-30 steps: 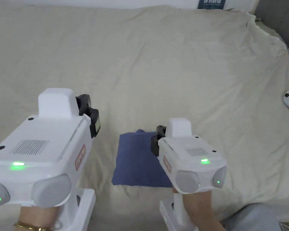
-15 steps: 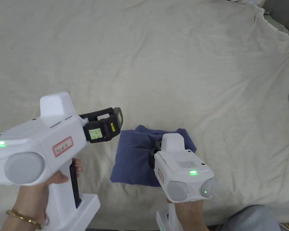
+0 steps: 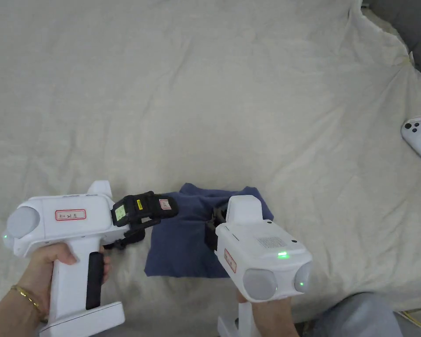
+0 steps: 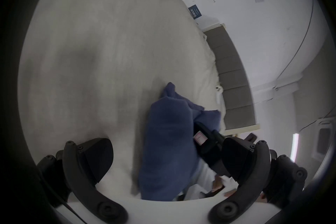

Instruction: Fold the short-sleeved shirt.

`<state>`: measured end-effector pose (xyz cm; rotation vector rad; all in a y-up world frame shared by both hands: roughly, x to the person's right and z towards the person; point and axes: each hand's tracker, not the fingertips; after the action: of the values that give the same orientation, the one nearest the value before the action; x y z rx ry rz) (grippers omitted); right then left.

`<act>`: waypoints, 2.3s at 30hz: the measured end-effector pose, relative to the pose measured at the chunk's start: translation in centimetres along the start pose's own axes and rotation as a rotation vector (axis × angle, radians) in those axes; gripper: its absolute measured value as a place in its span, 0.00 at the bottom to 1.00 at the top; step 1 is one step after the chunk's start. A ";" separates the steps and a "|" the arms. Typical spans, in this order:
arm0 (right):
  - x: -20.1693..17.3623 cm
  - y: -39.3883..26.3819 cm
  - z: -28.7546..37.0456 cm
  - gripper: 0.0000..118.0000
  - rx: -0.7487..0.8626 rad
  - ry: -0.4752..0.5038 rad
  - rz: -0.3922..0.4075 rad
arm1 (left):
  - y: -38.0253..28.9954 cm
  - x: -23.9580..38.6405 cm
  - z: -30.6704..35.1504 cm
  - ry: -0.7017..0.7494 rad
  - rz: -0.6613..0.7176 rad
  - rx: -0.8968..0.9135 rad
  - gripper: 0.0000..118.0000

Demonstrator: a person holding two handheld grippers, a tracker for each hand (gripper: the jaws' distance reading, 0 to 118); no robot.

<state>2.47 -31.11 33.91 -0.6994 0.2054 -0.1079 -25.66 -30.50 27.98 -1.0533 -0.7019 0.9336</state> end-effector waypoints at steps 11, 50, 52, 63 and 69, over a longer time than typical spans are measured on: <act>1.0 0.2 -0.1 0.00 -0.014 0.041 -0.075 | 1.4 0.0 -3.5 -0.118 -0.020 -0.293 0.98; 7.4 9.6 14.5 0.00 0.349 -0.070 -0.125 | 9.7 3.2 21.1 1.072 -0.133 0.033 0.21; 6.6 9.6 14.0 0.00 0.327 -0.072 -0.153 | 10.4 1.7 23.0 1.170 -0.158 0.068 0.21; 3.5 10.4 12.2 0.00 0.268 -0.097 -0.121 | 15.0 -7.7 28.0 1.750 -0.232 0.146 0.60; 3.5 10.9 11.9 0.00 0.258 -0.092 -0.105 | 13.8 -6.6 28.7 1.973 -0.310 0.340 0.98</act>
<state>8.85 -16.00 35.19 -0.4565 0.0644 -0.1990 -56.92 -22.11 24.83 -0.9954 0.9043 -0.4709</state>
